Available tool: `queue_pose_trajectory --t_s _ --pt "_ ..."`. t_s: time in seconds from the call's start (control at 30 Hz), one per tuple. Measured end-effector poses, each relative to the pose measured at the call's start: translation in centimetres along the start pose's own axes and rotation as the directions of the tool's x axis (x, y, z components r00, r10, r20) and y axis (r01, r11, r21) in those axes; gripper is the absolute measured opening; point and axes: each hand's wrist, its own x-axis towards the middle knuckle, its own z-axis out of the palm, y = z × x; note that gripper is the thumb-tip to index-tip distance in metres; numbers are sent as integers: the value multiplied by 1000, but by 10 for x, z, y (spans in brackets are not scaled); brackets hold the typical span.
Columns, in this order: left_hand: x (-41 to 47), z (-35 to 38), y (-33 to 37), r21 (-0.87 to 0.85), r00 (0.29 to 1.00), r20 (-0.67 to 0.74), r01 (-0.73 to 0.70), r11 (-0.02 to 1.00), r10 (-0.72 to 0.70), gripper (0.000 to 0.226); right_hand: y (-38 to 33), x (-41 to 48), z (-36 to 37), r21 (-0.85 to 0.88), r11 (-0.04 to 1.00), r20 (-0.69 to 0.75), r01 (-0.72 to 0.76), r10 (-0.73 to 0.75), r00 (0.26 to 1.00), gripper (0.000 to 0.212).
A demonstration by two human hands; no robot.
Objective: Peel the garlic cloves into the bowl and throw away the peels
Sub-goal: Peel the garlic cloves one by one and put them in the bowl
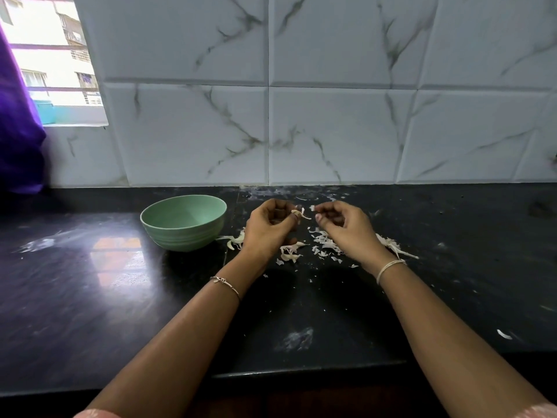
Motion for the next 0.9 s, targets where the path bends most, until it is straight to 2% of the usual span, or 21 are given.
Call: queue_pose_trajectory --t_s 0.03,0.1,0.27,0.37,0.53,0.7,0.9 --pt "1 2 -1 22 1000 -15 -20 1000 20 13 -1 -1 1 66 998 29 -11 10 1000 7" --pt "2 6 -2 15 999 -35 -31 999 31 13 -3 -2 4 79 997 44 8 -12 999 6" --pt "0 18 -1 -6 999 -35 -18 1000 18 11 1 -1 6 -54 997 -59 49 -52 997 10" --pt "-1 20 -1 -15 1000 -29 -10 1000 9 9 1 -2 4 -153 980 -106 124 -141 984 10" --pt "1 18 -2 -36 1000 -11 0 999 -1 7 2 -2 2 -272 934 -95 230 -264 960 11" --pt "2 17 -4 -8 1000 15 0 1000 0 4 3 -1 -1 -333 919 -74 212 -250 965 9" --pt "6 10 -7 -11 992 116 53 999 -52 3 2 0 -4 -171 977 -20 131 -136 991 22"
